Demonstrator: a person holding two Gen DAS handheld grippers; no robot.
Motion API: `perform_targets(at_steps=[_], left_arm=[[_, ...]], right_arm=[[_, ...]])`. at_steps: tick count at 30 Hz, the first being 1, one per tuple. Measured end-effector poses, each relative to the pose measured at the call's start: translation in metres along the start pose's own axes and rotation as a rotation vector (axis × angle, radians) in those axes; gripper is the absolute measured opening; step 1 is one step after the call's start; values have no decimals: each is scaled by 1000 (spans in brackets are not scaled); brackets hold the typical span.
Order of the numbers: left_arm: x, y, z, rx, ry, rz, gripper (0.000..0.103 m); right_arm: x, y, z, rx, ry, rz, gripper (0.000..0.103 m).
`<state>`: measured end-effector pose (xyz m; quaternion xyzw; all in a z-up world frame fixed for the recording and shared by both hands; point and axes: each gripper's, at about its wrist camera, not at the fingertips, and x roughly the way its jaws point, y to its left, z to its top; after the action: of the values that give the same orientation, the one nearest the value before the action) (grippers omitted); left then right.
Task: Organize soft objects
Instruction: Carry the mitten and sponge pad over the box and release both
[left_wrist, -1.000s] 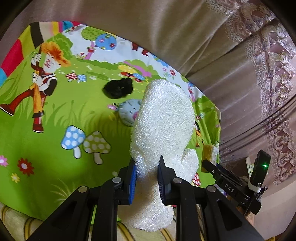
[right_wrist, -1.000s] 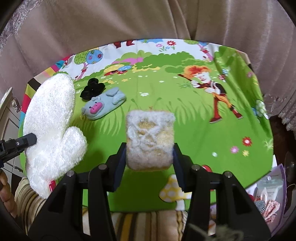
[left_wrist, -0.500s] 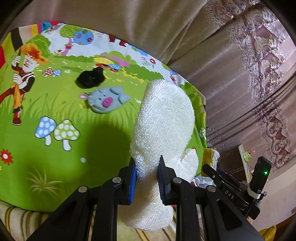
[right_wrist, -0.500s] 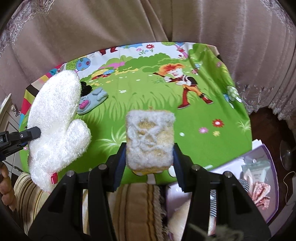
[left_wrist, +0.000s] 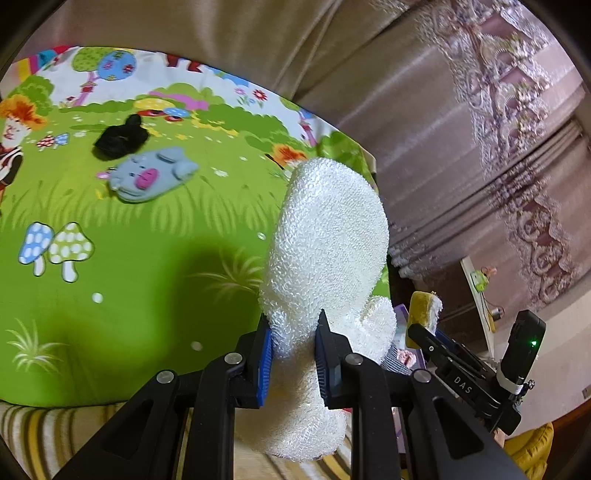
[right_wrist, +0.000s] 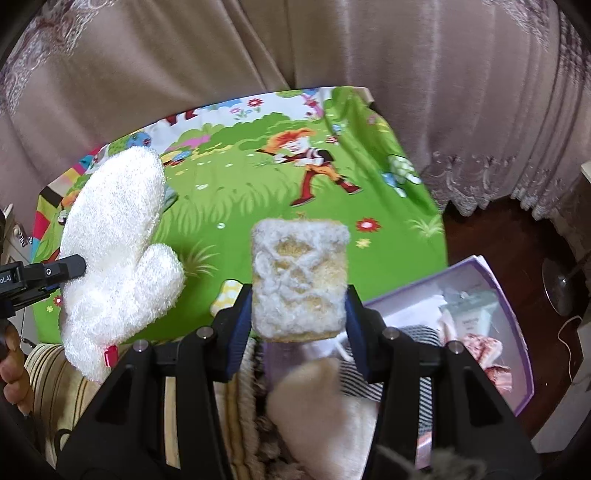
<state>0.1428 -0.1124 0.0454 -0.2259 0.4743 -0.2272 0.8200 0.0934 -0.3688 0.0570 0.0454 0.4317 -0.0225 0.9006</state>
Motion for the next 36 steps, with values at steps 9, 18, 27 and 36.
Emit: perform_targets(at_steps=[9, 18, 27, 36], left_arm=[[24, -40, -13, 63, 60, -43, 21], [55, -77, -28, 121, 132, -66, 21], [81, -111, -45, 186, 201, -85, 21], [103, -149, -63, 265, 268, -107, 21]], right_arm=[[-18, -46, -18, 61, 3, -64, 51], [-30, -85, -36, 108, 8, -127, 51], [-41, -116, -46, 149, 3, -187, 51], [-52, -155, -56, 215, 3, -258, 51]])
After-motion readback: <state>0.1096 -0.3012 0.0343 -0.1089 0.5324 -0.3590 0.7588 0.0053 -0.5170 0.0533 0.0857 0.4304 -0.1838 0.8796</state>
